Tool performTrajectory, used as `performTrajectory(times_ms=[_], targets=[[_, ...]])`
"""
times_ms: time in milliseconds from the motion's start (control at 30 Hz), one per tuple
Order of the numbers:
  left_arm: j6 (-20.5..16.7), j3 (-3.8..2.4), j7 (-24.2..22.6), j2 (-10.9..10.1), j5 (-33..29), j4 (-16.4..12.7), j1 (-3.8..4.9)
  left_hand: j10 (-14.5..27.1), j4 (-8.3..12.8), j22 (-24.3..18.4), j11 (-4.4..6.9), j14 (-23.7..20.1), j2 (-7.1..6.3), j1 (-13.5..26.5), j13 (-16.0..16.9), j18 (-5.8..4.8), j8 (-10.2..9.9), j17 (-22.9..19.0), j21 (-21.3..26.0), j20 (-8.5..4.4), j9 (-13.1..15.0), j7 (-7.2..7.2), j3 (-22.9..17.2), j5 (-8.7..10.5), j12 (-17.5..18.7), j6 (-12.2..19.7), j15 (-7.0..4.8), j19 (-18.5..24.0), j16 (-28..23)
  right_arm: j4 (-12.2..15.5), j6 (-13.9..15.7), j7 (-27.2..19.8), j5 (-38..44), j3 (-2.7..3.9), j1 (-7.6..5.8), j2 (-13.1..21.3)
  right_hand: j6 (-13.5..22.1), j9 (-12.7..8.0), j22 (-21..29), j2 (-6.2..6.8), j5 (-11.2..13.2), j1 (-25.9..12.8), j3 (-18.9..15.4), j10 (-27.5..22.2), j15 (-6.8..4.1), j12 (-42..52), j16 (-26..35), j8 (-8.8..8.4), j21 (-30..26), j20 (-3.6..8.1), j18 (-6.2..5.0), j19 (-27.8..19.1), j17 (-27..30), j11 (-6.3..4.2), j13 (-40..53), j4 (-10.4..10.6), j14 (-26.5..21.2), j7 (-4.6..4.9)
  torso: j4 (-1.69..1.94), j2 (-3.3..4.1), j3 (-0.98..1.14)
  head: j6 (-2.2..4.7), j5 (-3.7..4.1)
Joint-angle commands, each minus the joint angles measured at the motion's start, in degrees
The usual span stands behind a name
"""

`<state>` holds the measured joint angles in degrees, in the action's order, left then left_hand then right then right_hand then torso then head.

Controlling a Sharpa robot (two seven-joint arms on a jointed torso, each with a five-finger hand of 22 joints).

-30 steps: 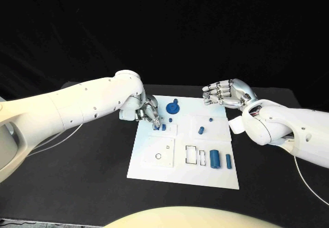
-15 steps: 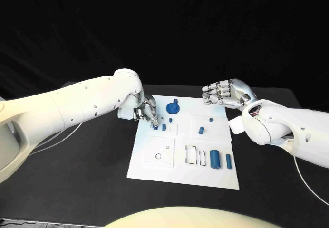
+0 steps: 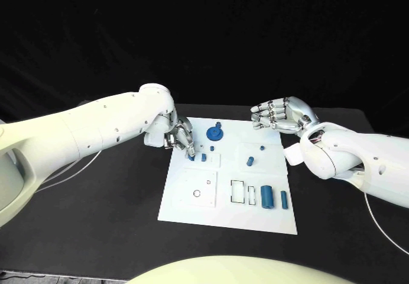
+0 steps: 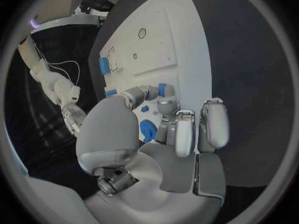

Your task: Assemble the parts on the task board

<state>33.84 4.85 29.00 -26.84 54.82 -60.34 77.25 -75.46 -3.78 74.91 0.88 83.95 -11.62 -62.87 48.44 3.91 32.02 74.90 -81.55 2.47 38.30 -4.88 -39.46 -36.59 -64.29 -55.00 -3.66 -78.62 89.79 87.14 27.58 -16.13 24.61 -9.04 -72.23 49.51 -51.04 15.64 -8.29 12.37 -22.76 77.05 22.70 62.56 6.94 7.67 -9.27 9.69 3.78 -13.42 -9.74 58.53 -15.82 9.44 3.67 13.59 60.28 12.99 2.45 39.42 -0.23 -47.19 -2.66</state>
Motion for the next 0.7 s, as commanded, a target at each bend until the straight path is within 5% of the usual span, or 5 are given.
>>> performTrajectory(times_ms=[33, 700], targets=[[0.73, 0.03, 0.45, 0.03, -0.48, 0.04, 0.08, -0.42, 9.95, 0.61, 0.18, 6.05, 0.84, -1.26, 0.09, -0.07, 0.07, 15.10, -0.18, -0.12, 0.06, 1.45, -9.82, -0.26, -0.35, -1.76, -0.42, -0.26, 0.21, 0.01, -0.67, -0.68, 0.34, 0.01, 0.02, -0.05, -0.34, -0.06, 0.06, 0.07, -0.25, -0.63, -0.11, 0.28, 0.22, -0.33, 0.17, -0.26, 0.11, -0.04, -0.82, 0.16, 0.09, 0.08, -0.02, -0.32, 0.29, 0.16, -0.01, -0.03, 0.01, 0.05, -0.04], [-5.40, 0.09, 1.73, -0.92, -0.07, -1.95, 0.07, -0.59, 9.89, 0.75, 0.17, 6.05, 0.82, -1.13, 0.20, -0.10, 0.08, 15.10, -0.28, -0.14, 0.01, 1.42, -9.83, -0.38, -0.46, -1.96, -0.43, -0.33, 0.21, 0.00, -0.71, -0.75, 0.34, 0.01, 0.03, -0.02, -0.34, -0.06, 0.06, 0.07, -0.25, -0.63, -0.11, 0.28, 0.22, -0.33, 0.17, -0.26, 0.11, -0.04, -0.82, 0.16, 0.09, 0.08, -0.02, -0.32, 0.29, 0.16, 0.01, -0.04, 0.01, 0.11, -0.11]])
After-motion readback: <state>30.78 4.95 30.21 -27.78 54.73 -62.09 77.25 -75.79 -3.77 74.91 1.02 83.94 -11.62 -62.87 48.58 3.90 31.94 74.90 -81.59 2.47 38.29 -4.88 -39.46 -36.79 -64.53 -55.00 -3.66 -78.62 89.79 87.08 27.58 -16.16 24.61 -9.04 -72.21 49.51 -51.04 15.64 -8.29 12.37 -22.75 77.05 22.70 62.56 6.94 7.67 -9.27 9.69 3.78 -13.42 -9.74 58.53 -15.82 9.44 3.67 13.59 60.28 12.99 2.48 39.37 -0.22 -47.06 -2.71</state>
